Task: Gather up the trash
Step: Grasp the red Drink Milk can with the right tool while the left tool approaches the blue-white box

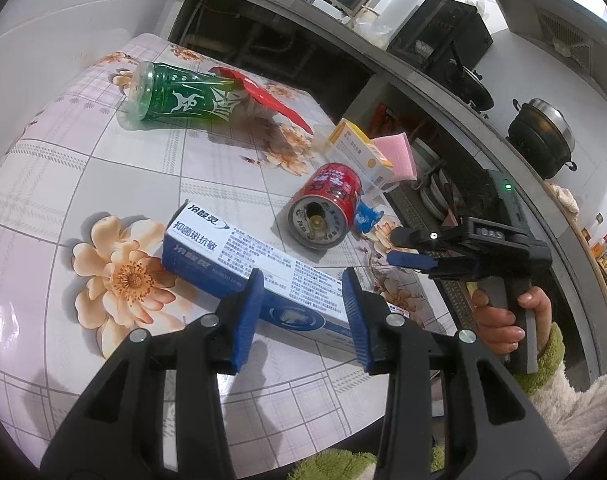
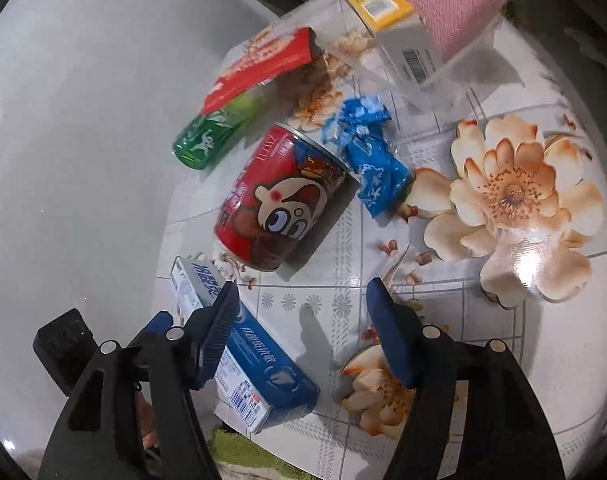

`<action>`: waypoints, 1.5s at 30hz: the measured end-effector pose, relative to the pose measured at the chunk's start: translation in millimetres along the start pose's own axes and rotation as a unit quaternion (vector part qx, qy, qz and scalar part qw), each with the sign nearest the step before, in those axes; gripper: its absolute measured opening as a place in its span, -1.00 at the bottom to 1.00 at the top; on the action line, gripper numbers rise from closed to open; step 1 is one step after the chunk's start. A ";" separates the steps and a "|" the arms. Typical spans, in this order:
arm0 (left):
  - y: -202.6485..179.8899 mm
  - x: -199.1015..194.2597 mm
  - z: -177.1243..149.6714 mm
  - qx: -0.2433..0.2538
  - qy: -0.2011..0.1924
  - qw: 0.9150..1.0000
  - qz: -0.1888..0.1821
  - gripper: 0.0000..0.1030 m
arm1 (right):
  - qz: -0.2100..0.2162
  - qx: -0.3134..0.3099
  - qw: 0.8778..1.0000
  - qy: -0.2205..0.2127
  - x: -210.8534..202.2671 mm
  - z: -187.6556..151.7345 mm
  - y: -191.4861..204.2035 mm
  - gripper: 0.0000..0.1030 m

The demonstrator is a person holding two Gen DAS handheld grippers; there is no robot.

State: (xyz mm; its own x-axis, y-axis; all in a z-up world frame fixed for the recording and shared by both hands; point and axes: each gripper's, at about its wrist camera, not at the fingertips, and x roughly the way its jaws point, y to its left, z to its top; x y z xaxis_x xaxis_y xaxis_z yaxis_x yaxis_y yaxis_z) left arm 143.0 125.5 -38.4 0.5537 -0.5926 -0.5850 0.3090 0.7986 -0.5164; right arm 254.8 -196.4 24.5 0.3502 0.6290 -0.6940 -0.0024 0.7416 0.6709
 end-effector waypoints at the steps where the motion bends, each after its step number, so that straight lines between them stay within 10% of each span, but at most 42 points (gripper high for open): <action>1: -0.4 0.5 -0.1 0.000 0.001 1.000 0.000 -0.28 | -0.011 -0.019 1.000 -0.008 -2.8 0.2 6.9 0.45; 6: -5.2 2.4 -1.9 0.004 0.005 1.000 0.001 -0.28 | -0.084 -0.178 0.980 -0.035 -3.3 8.5 59.9 0.80; 14: -7.1 -2.3 -2.5 0.008 0.001 1.000 0.001 -0.28 | -0.232 -0.393 0.890 -0.007 60.7 27.2 102.8 0.87; 22: -1.6 -1.3 -2.1 0.008 0.005 1.000 0.000 -0.28 | -0.189 -0.310 0.932 0.011 69.6 46.0 87.5 0.78; 30: 1.7 0.4 -1.7 0.005 0.005 1.000 0.001 -0.28 | -0.010 -0.088 0.996 0.028 22.7 35.5 36.7 0.77; 35: -0.3 1.8 -2.1 0.007 0.008 1.000 -0.001 -0.28 | 0.110 0.082 0.989 0.058 9.6 7.9 -20.7 0.78; 45: -15.0 -0.1 -2.5 0.020 0.010 1.000 -0.001 -0.28 | 0.069 0.130 0.989 0.020 -14.8 -5.4 -46.4 0.85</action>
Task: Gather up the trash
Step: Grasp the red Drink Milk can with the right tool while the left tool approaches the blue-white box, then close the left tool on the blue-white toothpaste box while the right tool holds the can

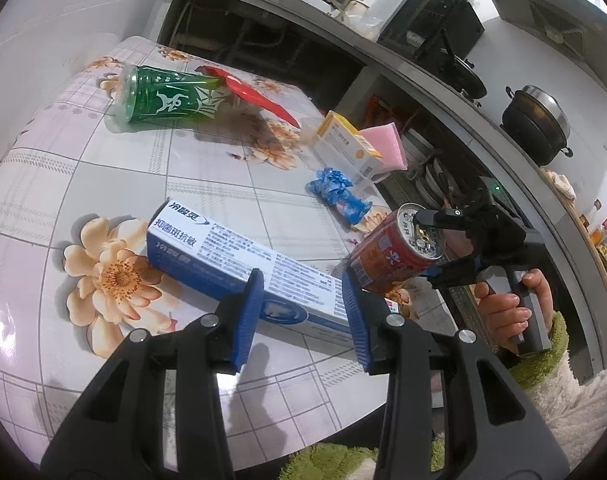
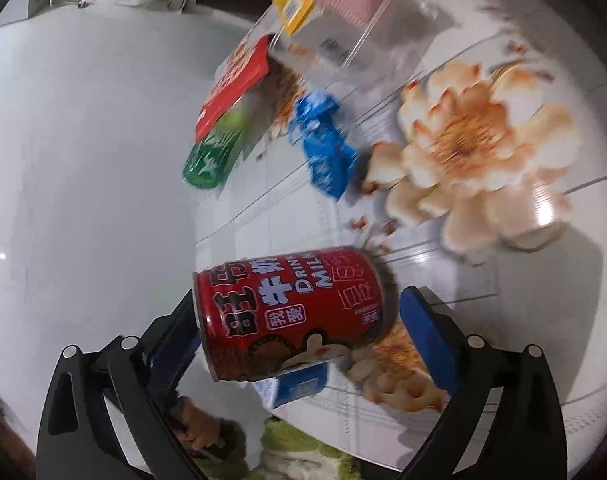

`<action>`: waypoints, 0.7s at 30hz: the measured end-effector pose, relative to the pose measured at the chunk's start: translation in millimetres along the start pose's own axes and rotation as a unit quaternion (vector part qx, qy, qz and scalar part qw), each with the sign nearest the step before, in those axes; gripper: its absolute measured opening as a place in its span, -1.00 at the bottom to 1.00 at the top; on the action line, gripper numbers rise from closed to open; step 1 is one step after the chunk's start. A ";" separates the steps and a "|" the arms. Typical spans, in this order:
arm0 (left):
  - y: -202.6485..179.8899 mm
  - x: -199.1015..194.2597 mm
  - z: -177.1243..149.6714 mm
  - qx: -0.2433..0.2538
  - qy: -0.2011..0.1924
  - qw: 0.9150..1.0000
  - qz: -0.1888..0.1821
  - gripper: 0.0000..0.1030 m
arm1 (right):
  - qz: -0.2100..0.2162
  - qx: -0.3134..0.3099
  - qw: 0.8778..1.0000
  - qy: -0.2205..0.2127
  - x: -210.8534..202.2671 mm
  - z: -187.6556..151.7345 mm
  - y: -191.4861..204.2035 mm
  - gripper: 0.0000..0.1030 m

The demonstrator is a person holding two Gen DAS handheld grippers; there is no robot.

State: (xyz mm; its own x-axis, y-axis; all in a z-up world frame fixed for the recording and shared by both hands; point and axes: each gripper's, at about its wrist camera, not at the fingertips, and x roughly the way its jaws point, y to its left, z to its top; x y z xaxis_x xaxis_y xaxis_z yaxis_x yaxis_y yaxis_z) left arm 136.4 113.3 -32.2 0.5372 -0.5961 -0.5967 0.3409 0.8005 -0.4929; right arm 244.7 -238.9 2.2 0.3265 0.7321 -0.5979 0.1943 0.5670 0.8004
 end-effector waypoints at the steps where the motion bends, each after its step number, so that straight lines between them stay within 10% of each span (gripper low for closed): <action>1: 0.0 0.1 0.1 0.000 0.000 1.000 0.000 -0.28 | -0.010 0.000 1.000 -0.003 -2.6 -0.3 -0.9 0.85; 13: 12.1 3.2 0.1 -0.037 0.018 0.999 0.018 -0.26 | -0.048 -0.182 0.974 -0.127 -69.6 -48.1 52.8 0.85; 21: 32.6 -2.6 -0.6 -0.078 0.021 0.996 0.045 -0.26 | -0.136 -0.411 0.899 -0.057 11.6 -114.7 136.7 0.78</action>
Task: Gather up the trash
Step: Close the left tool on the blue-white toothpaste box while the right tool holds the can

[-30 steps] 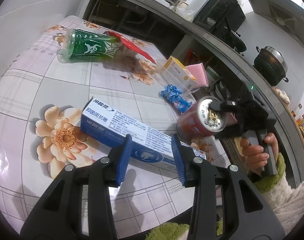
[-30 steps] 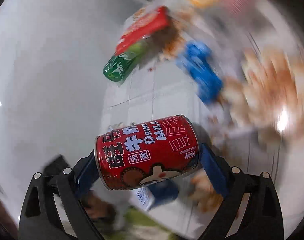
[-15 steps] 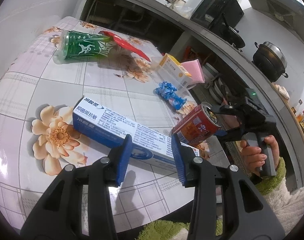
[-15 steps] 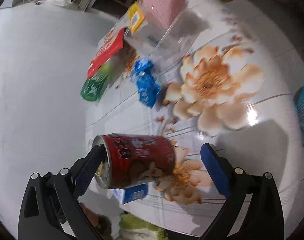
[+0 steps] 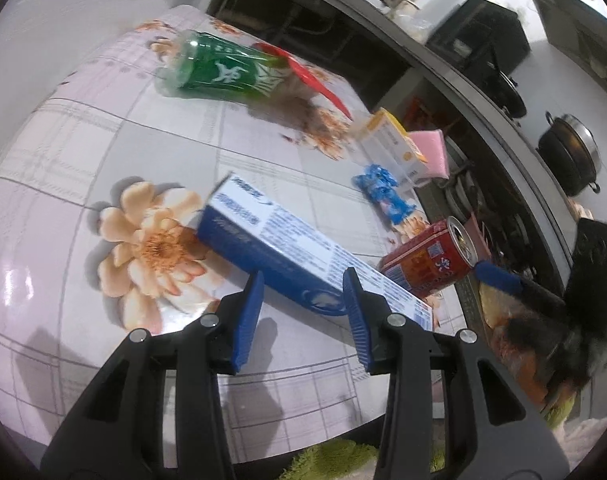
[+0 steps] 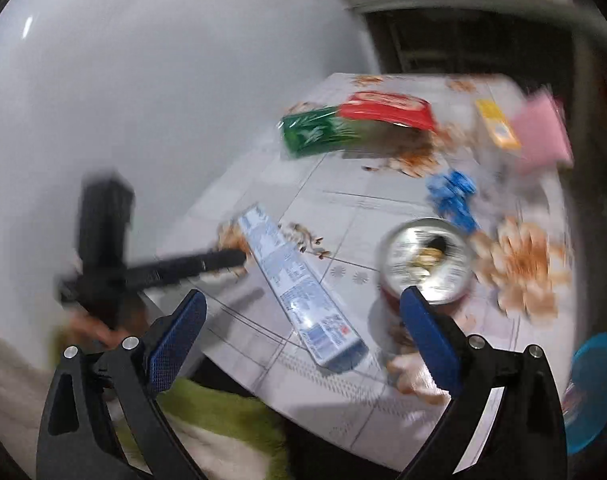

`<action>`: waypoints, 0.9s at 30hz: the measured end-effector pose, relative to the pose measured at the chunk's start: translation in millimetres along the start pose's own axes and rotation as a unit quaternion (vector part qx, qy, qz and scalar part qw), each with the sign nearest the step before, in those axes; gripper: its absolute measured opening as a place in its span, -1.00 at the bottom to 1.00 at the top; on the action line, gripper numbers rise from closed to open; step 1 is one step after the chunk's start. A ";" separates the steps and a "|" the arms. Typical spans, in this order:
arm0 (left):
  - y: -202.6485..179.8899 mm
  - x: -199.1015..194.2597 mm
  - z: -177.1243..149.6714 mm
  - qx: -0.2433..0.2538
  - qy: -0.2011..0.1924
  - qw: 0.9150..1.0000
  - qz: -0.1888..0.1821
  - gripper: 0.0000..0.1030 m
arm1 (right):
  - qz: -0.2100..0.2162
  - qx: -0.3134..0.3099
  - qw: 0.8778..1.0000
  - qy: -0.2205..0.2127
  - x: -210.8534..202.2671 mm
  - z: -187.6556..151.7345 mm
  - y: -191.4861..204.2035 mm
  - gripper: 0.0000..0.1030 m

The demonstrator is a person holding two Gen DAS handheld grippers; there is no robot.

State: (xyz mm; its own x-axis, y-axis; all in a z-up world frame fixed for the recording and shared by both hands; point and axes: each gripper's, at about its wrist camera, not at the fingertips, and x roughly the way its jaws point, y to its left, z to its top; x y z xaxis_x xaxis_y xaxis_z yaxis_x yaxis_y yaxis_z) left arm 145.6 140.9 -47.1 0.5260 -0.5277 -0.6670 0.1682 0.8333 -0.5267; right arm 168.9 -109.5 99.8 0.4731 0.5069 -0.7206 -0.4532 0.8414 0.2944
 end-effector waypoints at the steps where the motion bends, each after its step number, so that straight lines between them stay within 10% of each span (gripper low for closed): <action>1: 1.5 -2.0 0.1 -0.002 -0.002 1.000 0.003 -0.26 | -0.009 -0.014 1.000 0.004 6.2 -0.7 6.8 0.74; 19: 23.7 -5.8 -6.2 -0.049 0.002 0.999 -0.012 -0.26 | -0.209 -0.137 0.967 0.043 77.0 -9.4 51.9 -0.26; 27: 36.0 -7.7 -4.6 -0.080 -0.003 0.996 -0.033 -0.24 | -0.378 -0.341 0.861 0.009 102.0 -57.3 109.9 -0.26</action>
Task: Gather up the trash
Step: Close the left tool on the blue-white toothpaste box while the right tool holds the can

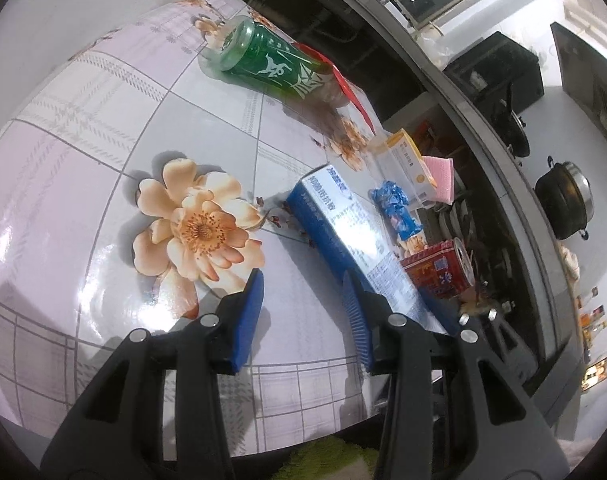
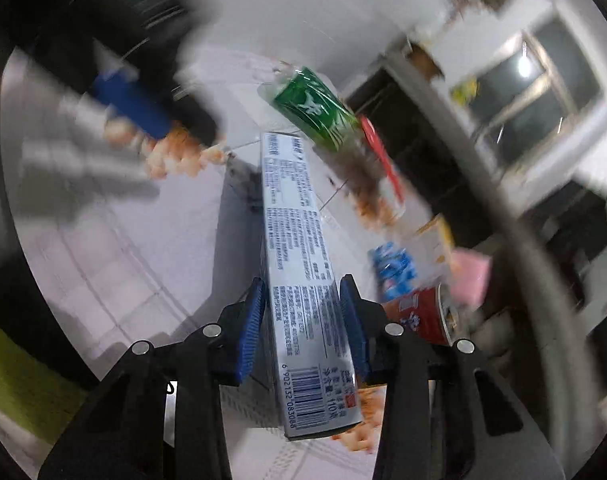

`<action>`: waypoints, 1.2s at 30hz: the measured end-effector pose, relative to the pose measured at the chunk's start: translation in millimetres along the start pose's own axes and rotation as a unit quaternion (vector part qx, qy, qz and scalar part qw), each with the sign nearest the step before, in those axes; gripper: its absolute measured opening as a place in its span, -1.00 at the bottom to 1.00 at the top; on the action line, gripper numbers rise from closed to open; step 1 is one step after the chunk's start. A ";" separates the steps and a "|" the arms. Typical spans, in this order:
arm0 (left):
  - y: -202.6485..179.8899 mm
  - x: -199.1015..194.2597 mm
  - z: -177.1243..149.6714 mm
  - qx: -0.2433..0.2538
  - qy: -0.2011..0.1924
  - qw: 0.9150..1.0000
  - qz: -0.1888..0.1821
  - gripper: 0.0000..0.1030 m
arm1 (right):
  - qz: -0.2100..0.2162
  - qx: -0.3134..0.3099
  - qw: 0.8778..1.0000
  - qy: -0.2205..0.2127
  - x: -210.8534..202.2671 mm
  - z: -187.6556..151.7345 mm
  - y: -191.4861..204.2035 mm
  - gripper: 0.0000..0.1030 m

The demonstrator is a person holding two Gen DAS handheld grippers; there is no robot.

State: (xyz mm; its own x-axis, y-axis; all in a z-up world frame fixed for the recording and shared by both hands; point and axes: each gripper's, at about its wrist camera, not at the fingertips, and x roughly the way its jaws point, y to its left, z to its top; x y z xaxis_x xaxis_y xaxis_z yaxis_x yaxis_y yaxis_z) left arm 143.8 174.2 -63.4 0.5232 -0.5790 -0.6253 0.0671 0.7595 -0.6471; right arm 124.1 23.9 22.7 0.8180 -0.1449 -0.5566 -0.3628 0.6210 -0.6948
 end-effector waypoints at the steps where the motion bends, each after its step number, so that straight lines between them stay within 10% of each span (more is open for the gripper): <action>1: -0.3 -0.2 -0.2 -0.001 0.000 1.000 -0.001 -0.24 | -0.018 -0.024 1.000 -0.006 -1.0 -0.3 9.5 -0.26; 5: -2.2 1.7 0.9 -0.002 0.000 1.000 -0.008 -0.22 | -0.034 -0.070 0.996 -0.030 -11.3 -0.4 29.7 -0.23; 15: -28.4 22.5 7.1 0.021 0.024 0.999 -0.020 0.20 | 0.127 0.127 0.984 -0.019 -26.2 -16.1 -46.7 0.14; 24: -71.1 73.1 8.8 0.046 0.065 0.997 0.019 0.39 | 0.144 0.380 0.914 -0.015 -22.0 -99.8 -160.4 0.39; 32: -95.9 109.8 5.3 0.086 0.061 0.990 0.094 0.39 | 0.221 0.486 0.846 0.006 31.7 -131.2 -197.2 0.48; 36: -96.0 120.6 6.6 0.106 0.050 0.986 0.117 0.35 | 0.243 0.490 0.837 0.002 44.5 -126.2 -193.2 0.48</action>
State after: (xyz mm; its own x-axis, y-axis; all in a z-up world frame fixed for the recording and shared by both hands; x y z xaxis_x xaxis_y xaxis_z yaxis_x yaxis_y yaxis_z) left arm 206.1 33.4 -73.8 0.4594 -0.3996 -0.7933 0.1359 0.9142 -0.3819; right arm 174.2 -199.8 74.7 0.6776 0.3075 -0.6680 -0.1101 0.9406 0.3213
